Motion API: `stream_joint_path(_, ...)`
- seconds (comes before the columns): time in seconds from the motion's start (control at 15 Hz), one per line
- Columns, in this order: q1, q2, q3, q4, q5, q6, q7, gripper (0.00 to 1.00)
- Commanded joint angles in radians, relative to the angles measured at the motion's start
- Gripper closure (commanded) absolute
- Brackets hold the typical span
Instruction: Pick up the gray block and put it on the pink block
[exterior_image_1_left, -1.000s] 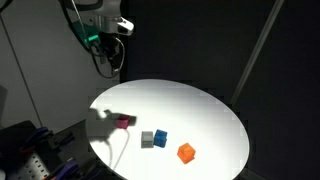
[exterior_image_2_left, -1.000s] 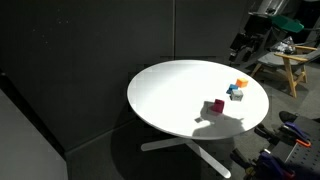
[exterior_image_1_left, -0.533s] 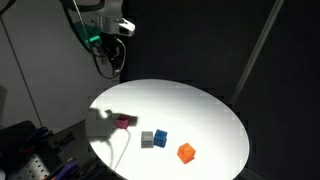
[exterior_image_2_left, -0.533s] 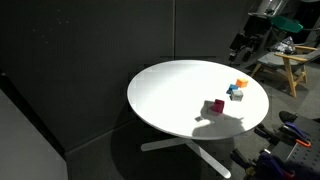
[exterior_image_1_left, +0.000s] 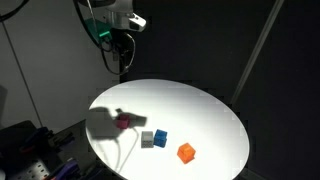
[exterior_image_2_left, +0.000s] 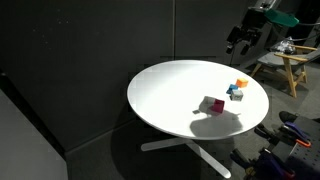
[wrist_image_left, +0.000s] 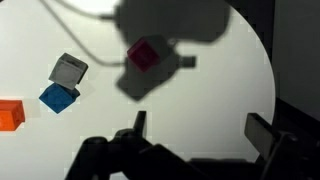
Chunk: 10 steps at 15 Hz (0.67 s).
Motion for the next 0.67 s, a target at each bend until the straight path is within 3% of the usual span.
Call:
stream_joint_path(0.0,-0.030,0.082,0.016,0.089,-0.021,0.010,0.074,0.00)
stream_joint_path(0.6,-0.078,0.263,0.007,0.228,-0.094,0.065,0.254,0.00)
